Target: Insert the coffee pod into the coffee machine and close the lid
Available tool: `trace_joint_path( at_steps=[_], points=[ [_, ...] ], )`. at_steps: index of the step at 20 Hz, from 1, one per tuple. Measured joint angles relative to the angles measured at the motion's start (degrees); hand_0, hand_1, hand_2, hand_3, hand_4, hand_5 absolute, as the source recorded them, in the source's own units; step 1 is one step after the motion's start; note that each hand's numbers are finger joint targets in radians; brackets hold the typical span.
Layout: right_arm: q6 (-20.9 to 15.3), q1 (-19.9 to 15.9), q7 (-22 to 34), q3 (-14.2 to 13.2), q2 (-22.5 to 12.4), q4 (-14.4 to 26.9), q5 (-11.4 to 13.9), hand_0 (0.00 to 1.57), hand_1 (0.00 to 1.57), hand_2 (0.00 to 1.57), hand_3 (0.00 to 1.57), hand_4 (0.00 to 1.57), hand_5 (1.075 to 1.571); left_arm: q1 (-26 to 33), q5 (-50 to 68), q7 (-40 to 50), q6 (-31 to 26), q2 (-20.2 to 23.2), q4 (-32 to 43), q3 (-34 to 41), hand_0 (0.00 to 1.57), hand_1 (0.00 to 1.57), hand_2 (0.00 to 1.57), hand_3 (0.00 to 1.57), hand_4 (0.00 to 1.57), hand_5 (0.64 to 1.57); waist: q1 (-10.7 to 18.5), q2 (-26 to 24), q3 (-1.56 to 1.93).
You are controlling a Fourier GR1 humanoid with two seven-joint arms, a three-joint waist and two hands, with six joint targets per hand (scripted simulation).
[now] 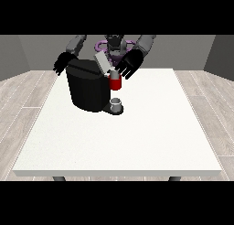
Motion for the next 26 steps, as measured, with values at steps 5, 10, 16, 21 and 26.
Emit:
trace_joint_path(
  at_steps=[5,10,16,21,26],
  points=[
    [0.3,0.1,-0.5,-0.5,-0.3,0.6,-0.3,0.0,0.0,0.0,0.0,0.45,1.571,-0.4,-0.1,0.9,-0.9,-0.3,0.2,0.1,1.22,1.22,1.27,1.17,0.48,1.571,0.2,0.1,0.04],
    [0.2,0.3,-0.4,-0.5,-0.7,0.1,0.0,0.0,0.0,0.0,0.0,0.36,1.571,-0.1,0.1,0.1,-1.0,0.4,0.1,0.8,1.16,1.16,1.19,1.06,0.46,1.571,-0.1,0.6,0.1],
    [-0.4,-0.3,0.3,-1.1,-0.6,0.7,-0.4,0.0,0.0,0.0,0.0,0.41,1.571,-0.3,-0.9,0.2,-1.8,0.2,0.0,-0.1,1.09,1.09,1.13,0.96,0.4,1.571,0.5,0.3,0.05],
    [-0.6,0.2,-0.6,-0.6,-0.5,0.7,-0.3,0.0,0.0,0.0,0.0,0.48,1.571,0.1,-1.7,-0.7,-1.4,0.1,0.1,-0.4,1.05,1.05,1.12,0.96,0.36,1.571,0.6,0.6,0.03],
    [-0.9,0.1,-0.6,-0.4,-0.1,0.0,-0.5,0.0,0.0,0.0,0.0,0.47,1.571,0.5,-2.1,-2.0,-1.3,0.6,0.2,-0.4,0.91,0.91,1.02,0.86,0.36,1.571,0.9,0.5,0.03]
  ],
)
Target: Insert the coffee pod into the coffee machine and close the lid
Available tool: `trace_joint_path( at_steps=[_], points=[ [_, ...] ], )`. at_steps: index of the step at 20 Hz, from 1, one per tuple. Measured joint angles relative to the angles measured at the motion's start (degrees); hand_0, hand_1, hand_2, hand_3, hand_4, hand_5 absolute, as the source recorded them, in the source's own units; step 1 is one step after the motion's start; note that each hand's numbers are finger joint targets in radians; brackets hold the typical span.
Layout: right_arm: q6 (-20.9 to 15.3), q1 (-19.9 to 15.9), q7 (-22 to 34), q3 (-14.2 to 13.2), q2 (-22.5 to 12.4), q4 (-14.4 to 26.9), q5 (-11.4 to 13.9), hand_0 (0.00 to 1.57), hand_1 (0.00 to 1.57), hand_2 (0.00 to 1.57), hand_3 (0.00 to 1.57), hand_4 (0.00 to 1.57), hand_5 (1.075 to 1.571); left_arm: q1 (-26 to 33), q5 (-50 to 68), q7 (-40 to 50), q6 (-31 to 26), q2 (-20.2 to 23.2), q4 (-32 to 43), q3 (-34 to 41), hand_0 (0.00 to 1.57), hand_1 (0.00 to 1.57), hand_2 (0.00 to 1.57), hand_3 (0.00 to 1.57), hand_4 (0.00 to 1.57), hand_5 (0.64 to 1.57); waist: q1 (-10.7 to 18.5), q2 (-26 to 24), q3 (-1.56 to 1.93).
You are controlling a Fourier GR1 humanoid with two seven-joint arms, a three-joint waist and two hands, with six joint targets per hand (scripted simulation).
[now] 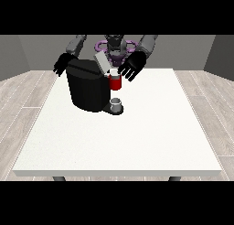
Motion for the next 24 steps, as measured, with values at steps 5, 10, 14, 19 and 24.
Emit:
trace_joint_path(
  at_steps=[5,10,14,19,24],
  points=[
    [0.8,-0.4,-0.5,-0.4,-0.9,0.8,-0.2,0.0,0.0,0.0,0.0,0.42,1.571,-0.9,-1.8,-0.6,-1.6,1.2,-0.2,-1.5,0.0,0.0,0.0,0.0,0.0,1.571,-0.3,0.6,0.01],
    [0.3,-0.8,0.7,-0.8,-1.1,0.8,-0.2,0.0,0.0,0.0,0.0,0.35,1.571,-0.4,-3.0,-1.2,-2.3,1.5,0.0,-2.3,0.0,0.0,0.0,0.0,0.0,1.571,0.0,0.2,0.05],
    [0.4,-0.4,0.5,-1.6,-1.6,1.8,-0.5,0.0,0.0,0.0,0.0,0.38,1.571,0.5,-3.5,-1.5,-3.0,0.8,-0.2,-2.8,0.0,0.0,0.0,0.0,0.0,1.571,1.0,-0.9,0.0],
    [0.2,1.3,-1.5,-1.7,-1.0,3.2,-0.5,0.0,0.0,0.0,0.0,0.36,1.571,1.0,-3.8,-0.7,-3.9,0.1,-0.7,-2.8,0.0,0.0,0.0,0.0,0.0,1.571,1.8,-2.9,-0.02],
    [0.4,3.3,-1.0,-1.6,-0.6,3.4,-0.9,0.0,0.0,0.0,0.0,0.41,1.571,2.9,-3.5,-0.5,-4.4,-1.1,-1.4,-2.5,0.0,0.0,0.0,0.0,0.0,1.571,3.0,-6.0,-0.04]
  ],
)
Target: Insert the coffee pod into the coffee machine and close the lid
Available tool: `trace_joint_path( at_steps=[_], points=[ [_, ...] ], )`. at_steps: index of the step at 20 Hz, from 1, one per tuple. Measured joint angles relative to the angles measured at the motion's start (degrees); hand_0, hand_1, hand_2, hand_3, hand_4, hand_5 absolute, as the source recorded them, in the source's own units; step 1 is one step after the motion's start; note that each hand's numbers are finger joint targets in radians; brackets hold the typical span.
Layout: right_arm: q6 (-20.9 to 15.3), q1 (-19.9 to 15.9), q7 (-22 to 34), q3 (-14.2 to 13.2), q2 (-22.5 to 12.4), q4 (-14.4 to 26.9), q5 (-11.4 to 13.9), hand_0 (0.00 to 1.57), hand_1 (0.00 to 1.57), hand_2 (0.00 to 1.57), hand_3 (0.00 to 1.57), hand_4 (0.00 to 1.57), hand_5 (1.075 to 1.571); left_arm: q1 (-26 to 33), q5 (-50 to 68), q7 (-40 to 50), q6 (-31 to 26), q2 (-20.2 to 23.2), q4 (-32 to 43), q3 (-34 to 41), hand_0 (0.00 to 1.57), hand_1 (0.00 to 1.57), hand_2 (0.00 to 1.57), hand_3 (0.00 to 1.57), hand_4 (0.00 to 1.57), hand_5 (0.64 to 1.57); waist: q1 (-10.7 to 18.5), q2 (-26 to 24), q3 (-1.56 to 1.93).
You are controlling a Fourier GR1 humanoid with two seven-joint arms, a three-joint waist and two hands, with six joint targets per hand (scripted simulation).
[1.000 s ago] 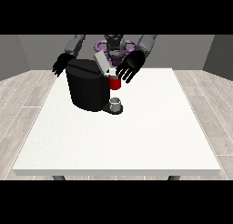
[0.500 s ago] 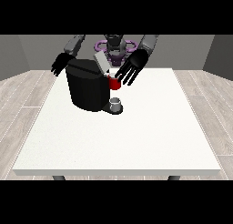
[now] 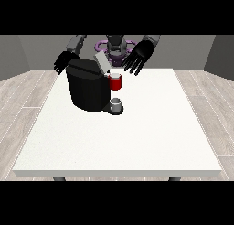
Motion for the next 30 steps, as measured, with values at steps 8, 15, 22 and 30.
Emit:
trace_joint_path(
  at_steps=[8,15,22,30],
  points=[
    [-0.1,5.7,-1.6,-1.5,0.3,1.0,-1.1,0.0,0.0,0.0,0.0,0.4,1.571,6.6,9.8,-0.8,0.3,-6.2,-1.0,7.7,0.0,0.0,0.0,0.0,0.26,1.571,4.6,-7.6,-0.04],
    [1.2,10.1,-1.1,-1.4,-1.8,-0.1,-0.5,0.0,0.0,0.0,0.0,0.39,1.571,16.2,19.4,-3.2,-0.2,-13.9,-1.5,14.0,0.0,0.0,0.0,0.0,0.0,1.571,9.6,-16.6,-0.05],
    [5.6,10.1,3.3,0.7,-4.8,-5.2,-0.9,0.0,0.0,0.0,0.0,0.0,1.571,25.0,24.9,-4.1,-0.9,-17.5,-2.6,16.9,0.0,0.0,0.0,0.0,0.0,1.571,12.8,-23.0,-0.04],
    [8.9,6.0,7.3,1.3,-7.3,-8.1,-1.6,0.0,0.0,0.0,0.0,0.0,1.571,31.1,29.9,-3.1,-3.8,-21.0,-7.4,17.0,0.0,0.0,0.0,0.0,0.14,1.571,17.6,-24.2,-0.02]
  ],
)
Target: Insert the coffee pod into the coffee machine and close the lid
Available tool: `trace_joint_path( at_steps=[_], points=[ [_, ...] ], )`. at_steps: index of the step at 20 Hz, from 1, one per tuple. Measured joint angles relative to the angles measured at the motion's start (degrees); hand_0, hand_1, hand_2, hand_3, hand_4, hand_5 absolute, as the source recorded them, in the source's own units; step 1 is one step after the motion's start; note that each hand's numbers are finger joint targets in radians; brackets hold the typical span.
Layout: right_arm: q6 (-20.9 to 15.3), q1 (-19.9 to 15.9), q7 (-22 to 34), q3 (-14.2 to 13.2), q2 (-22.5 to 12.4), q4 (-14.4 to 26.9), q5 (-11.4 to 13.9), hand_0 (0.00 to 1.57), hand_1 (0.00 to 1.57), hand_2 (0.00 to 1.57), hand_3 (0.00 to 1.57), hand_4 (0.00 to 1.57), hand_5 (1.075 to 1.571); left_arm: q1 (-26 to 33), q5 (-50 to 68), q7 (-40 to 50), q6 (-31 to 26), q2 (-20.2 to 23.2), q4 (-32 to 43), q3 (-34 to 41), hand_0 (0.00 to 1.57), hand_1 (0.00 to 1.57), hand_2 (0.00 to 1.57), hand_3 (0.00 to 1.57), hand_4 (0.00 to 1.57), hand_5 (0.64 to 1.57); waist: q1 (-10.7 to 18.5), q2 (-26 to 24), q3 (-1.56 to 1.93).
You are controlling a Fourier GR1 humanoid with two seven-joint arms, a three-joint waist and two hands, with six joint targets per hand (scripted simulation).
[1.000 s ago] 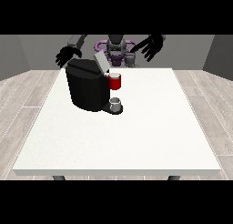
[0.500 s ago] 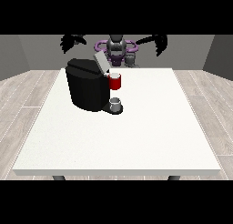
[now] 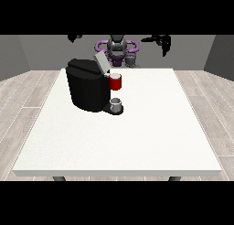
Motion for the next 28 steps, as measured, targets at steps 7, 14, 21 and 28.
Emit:
trace_joint_path(
  at_steps=[7,14,21,28],
  points=[
    [0.9,-4.7,1.1,1.8,-0.2,0.1,2.2,0.0,0.0,0.0,0.0,0.0,1.571,4.2,3.7,1.3,-0.4,-1.8,-7.2,-2.1,0.0,0.0,0.0,0.0,0.22,1.571,2.3,3.1,0.01],
    [2.2,-8.4,0.3,1.0,0.2,3.2,2.0,0.0,0.0,0.0,0.0,0.0,1.571,9.5,7.1,4.0,-0.8,-2.5,-16.3,-4.9,0.0,0.0,0.0,0.0,0.0,1.571,3.9,6.5,0.02],
    [3.8,-12.7,-0.9,-1.8,-0.4,9.1,0.6,0.0,0.0,0.0,0.0,0.0,1.571,13.9,11.2,7.2,0.2,-2.3,-25.4,-8.2,0.0,0.0,0.0,0.0,0.0,1.571,4.4,10.4,0.02],
    [4.5,-17.5,-3.3,-1.8,0.1,14.2,1.6,0.0,0.0,0.0,0.0,0.0,1.571,16.5,11.7,7.7,1.9,-1.1,-30.5,-9.6,0.0,0.0,0.0,0.0,0.0,1.571,3.2,14.4,0.03]
  ],
)
